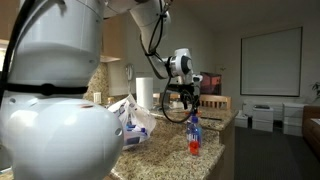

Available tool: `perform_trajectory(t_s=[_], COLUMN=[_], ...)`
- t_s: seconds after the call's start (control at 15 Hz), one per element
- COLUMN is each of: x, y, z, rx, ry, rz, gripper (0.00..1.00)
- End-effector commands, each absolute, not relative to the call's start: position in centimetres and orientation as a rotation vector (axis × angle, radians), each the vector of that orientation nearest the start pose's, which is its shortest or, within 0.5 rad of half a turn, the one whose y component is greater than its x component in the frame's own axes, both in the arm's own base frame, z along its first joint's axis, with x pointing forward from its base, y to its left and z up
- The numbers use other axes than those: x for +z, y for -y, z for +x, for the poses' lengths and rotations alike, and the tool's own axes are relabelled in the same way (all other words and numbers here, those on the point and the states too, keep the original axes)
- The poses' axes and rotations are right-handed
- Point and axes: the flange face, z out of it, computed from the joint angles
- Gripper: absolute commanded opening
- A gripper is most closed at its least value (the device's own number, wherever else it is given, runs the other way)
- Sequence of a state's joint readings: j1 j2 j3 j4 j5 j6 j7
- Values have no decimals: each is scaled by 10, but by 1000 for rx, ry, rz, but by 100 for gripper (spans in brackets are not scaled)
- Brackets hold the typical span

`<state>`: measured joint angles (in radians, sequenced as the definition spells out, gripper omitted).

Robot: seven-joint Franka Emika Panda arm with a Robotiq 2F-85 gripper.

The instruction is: Put the plastic bottles into the plastic bag

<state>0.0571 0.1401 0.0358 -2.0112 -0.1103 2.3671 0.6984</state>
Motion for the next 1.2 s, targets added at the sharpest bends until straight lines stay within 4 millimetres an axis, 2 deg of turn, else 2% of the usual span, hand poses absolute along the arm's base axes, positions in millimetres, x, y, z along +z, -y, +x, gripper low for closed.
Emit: perform_trajectory(t_s=[0.0, 0.07, 0.13, 0.27, 0.67, 0.73, 1.0, 1.13], x=[399, 397, 395, 392, 398, 399, 406, 418], y=[-44, -42, -40, -39, -42, -42, -35, -34], z=[612, 615, 618, 622, 620, 619, 614, 605], rx=[-277, -268, -261, -251, -241, -239, -226, -181], ry=[-837, -846, -851, -849, -823, -824, -828, -736], rz=[-3008, -3010, -3010, -3010, -3006, -3002, -2965, -2920], gripper=[91, 85, 71, 53, 13, 11, 14, 14])
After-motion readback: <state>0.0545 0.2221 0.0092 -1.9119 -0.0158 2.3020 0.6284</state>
